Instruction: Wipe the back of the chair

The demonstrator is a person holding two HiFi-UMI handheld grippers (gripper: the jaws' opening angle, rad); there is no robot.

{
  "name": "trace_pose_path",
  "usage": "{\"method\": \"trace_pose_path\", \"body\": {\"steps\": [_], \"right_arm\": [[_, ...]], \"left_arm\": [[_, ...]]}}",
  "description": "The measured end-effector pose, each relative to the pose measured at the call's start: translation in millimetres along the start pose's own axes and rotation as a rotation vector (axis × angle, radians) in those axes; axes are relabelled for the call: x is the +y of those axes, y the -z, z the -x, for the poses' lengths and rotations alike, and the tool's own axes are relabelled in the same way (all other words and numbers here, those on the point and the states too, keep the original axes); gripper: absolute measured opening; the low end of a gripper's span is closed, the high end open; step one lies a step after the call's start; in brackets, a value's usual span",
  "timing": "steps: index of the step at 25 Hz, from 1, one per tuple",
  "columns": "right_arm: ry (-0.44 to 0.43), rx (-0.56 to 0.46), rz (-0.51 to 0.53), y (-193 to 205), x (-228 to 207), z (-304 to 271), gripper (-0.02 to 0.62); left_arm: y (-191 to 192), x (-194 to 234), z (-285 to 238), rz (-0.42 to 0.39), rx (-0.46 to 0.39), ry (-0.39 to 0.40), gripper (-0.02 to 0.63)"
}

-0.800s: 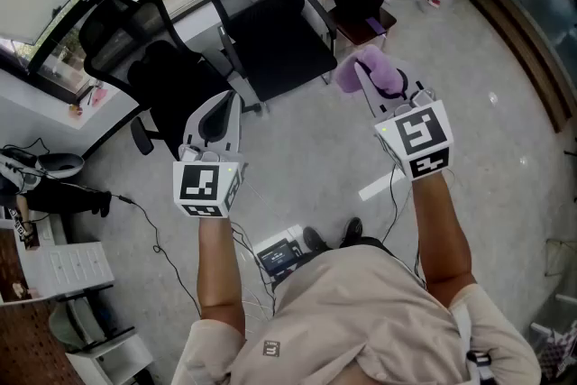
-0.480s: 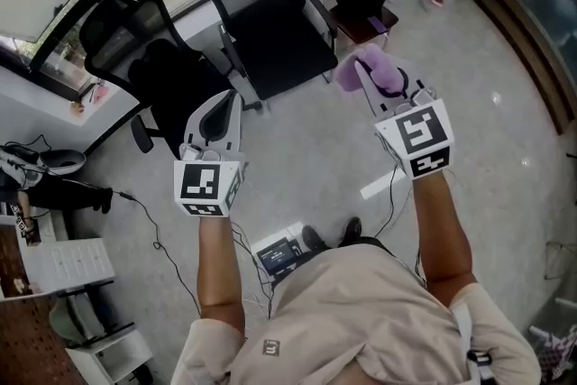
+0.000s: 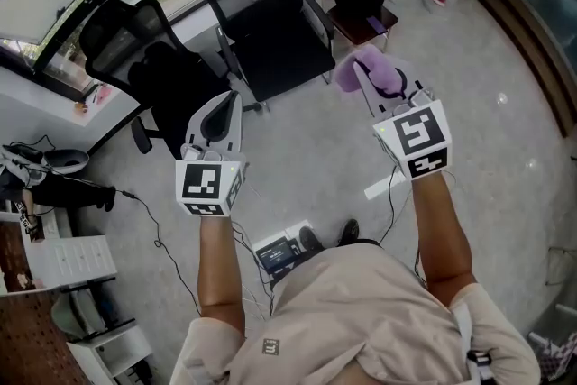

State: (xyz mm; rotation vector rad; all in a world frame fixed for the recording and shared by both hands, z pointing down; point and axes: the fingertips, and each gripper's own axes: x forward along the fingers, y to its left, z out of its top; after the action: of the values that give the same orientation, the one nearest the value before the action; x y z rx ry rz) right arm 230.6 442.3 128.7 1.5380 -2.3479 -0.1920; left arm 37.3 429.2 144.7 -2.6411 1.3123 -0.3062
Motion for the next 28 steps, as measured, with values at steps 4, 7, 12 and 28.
{"method": "trace_pose_path", "body": {"steps": [4, 7, 12, 28], "right_arm": [[-0.024, 0.0, -0.016, 10.2, -16.9, 8.1, 0.015], [-0.048, -0.008, -0.036, 18.1, -28.5, 14.5, 0.017], [-0.06, -0.029, -0.06, 28.9, -41.6, 21.0, 0.018], [0.017, 0.014, -0.031, 41.7, -70.4, -55.6, 0.018]], "left_arm": [[-8.1, -19.1, -12.4, -0.012, 0.01, -0.005, 0.006], [-15.9, -33.4, -20.8, -0.022, 0.013, -0.008, 0.006], [-20.6, -46.6, -25.9, -0.031, 0.015, -0.014, 0.006], [3.2, 29.8, -95.3, -0.012, -0.048, -0.017, 0.006]]}}
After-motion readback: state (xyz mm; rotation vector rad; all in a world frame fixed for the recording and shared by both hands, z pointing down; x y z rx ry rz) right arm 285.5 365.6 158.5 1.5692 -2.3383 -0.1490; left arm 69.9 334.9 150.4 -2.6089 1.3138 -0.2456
